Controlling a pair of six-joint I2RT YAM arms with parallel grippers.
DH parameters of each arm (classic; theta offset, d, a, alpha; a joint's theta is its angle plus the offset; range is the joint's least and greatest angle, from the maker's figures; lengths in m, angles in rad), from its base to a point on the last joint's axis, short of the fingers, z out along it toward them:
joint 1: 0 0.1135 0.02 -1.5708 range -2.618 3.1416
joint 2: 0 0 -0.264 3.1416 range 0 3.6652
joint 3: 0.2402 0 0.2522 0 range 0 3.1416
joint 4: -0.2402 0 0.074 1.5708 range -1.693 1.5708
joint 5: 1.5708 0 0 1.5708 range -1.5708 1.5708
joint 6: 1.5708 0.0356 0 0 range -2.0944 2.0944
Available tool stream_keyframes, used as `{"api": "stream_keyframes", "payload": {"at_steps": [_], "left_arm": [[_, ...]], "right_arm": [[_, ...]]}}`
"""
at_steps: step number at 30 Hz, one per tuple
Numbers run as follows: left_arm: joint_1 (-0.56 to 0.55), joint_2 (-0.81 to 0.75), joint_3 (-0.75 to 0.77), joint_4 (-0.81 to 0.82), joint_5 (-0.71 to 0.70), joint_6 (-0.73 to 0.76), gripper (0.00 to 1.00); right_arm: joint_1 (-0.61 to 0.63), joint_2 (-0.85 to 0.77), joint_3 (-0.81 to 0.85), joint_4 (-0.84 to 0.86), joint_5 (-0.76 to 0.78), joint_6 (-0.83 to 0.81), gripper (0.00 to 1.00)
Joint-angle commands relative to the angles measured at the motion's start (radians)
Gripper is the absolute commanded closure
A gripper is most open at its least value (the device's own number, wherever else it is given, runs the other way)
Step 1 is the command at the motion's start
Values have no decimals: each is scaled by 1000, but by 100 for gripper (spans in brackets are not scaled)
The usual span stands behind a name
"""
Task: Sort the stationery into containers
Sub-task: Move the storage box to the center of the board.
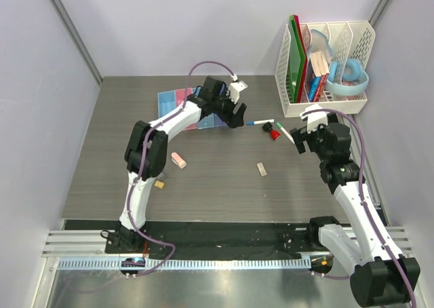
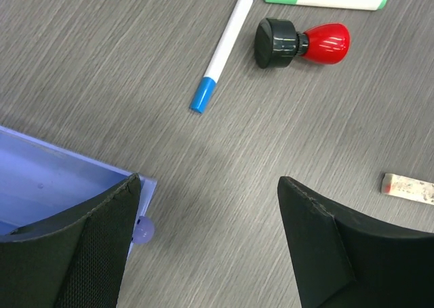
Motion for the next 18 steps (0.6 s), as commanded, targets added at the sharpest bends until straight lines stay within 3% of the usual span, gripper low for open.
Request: {"api": "stream_keyframes", "payload": {"at_steps": [1, 6, 10, 18], "left_arm": [[-23, -48, -10, -2, 33, -15, 19], [-30, -60, 0, 24, -17, -24, 20], [-27, -105, -13, 120, -191, -61, 18], [6, -221, 10, 158, -474, -83, 14]], "right_arm": [[-1, -19, 11, 33, -8, 13, 0], [-1, -23, 9, 30, -5, 13, 0], [0, -20, 6, 30, -6, 7, 0], [0, -19, 6, 33, -15, 7, 0]]}}
